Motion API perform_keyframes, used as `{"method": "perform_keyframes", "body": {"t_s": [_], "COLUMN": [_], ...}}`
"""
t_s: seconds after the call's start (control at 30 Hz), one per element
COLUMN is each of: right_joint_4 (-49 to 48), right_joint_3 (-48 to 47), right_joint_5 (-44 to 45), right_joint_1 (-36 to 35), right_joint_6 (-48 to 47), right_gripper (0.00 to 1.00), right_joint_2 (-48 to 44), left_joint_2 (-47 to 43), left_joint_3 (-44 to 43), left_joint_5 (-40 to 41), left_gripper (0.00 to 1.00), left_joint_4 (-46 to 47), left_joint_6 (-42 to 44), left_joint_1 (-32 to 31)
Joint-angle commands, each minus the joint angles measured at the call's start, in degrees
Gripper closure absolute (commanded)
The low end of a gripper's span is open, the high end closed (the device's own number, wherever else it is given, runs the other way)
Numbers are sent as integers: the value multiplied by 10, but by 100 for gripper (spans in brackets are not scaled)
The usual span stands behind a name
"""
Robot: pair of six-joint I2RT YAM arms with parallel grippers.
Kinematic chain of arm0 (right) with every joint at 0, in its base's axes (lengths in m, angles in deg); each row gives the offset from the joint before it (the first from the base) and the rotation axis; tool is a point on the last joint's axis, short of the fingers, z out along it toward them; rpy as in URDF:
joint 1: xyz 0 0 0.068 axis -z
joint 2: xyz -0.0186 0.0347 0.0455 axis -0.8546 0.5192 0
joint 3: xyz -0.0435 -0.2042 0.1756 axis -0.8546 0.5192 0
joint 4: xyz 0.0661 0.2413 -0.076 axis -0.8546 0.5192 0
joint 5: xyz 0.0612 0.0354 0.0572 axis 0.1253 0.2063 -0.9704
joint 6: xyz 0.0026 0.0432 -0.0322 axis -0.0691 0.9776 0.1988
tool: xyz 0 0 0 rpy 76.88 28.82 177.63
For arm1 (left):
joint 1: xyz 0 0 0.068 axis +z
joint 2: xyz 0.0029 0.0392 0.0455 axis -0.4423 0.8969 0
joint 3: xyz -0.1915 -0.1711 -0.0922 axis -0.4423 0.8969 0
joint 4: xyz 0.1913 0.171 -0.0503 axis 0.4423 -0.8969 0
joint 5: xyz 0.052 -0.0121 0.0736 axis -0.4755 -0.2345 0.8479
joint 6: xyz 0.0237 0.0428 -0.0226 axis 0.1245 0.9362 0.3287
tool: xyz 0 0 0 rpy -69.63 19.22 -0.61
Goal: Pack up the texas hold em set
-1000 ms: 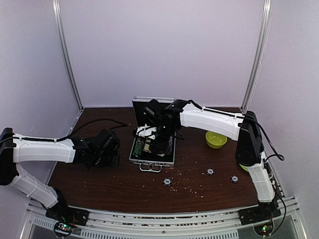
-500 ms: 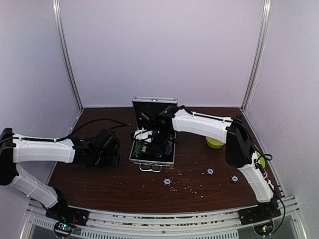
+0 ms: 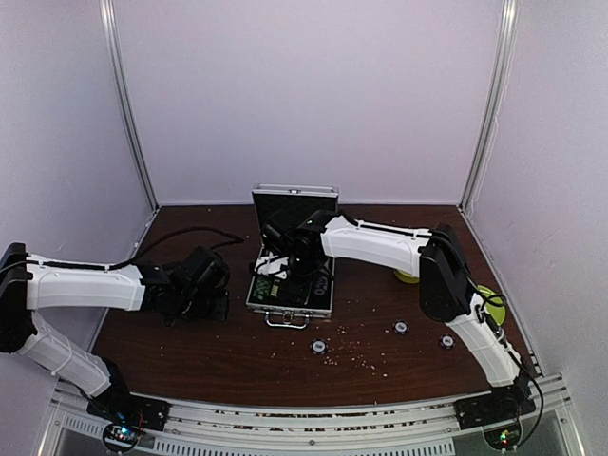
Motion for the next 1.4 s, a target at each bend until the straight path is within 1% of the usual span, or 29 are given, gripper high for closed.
{"method": "perform_keyframes", "body": {"t_s": [0.0, 0.17, 0.4, 0.83, 1.0, 1.23, 1.37], "right_joint_4": [15, 21, 33, 36, 37, 45, 34], "right_joint_3": [-17, -17, -15, -13, -13, -12, -13], "right_joint_5": [-5, 0, -3, -30, -33, -81, -77], "right_joint_1": [2, 2, 2, 2, 2, 3, 6], "right_joint_6": [2, 9, 6, 2, 3, 0, 5], "right_gripper": [43, 42, 33, 24, 24, 24, 26], "right_joint_2": [11, 17, 19, -13, -23, -51, -55], "left_joint_2": [6, 13, 22, 26, 27, 25, 28], "left_joint_3": [-3, -4, -10, -9, -10, -10, -11], "left_joint_5": [-3, -4, -8, -10, -12, -12, -15], "left_gripper": [63, 63, 63, 63, 64, 64, 63], "left_joint_4": [18, 20, 23, 26, 25, 22, 24], "left_joint_6": [-3, -2, 0, 0, 1, 3, 3], "left_joint_1": [3, 3, 3, 3, 3, 3, 3]}}
